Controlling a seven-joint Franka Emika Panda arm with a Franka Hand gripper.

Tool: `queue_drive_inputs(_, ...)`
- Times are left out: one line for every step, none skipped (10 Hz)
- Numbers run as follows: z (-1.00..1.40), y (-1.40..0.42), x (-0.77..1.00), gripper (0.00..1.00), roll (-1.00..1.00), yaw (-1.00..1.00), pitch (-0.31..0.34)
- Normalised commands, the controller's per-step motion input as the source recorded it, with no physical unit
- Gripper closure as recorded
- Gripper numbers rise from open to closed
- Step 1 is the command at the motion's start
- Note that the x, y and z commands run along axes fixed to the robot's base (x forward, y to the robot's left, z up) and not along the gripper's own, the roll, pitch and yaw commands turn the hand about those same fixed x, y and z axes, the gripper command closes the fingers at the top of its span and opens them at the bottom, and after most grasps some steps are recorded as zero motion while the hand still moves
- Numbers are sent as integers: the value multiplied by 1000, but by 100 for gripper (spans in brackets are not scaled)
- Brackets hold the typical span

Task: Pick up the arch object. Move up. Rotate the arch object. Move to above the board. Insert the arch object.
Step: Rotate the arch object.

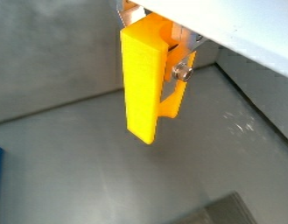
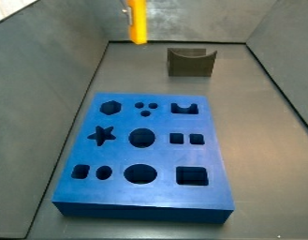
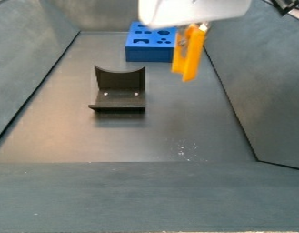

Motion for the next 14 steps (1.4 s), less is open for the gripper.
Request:
queue_drive_inputs(1000,-230,-306,100,167,35,32)
queue_drive_inputs(1000,-191,-240,100,192,40,72)
queue_drive_inputs(1000,-171,-211,100,183,43,87)
queue_drive_inputs(1000,-138,-176,100,157,35,63)
queue_drive_inputs(1000,-124,-163,100,140,32,51)
queue_drive_inputs(1000,-88,-135,100,126,28,30)
queue_drive_inputs(896,-63,-102,100,128,32,24)
queue_drive_inputs(766,-44,-72,100,136,36,25)
queue_drive_inputs(591,-30,-41,100,133,37,36)
queue_drive_inputs(462,-19,-22,100,130,35,51)
queue_drive_inputs(337,-15,-6,100,130,38,67)
queue_drive_inputs(176,-12,3,100,133,42,85)
queue_drive_inputs(0,0,0,100,54,-1000,74)
queue_drive_inputs(-45,0,8,100,55,-1000,69)
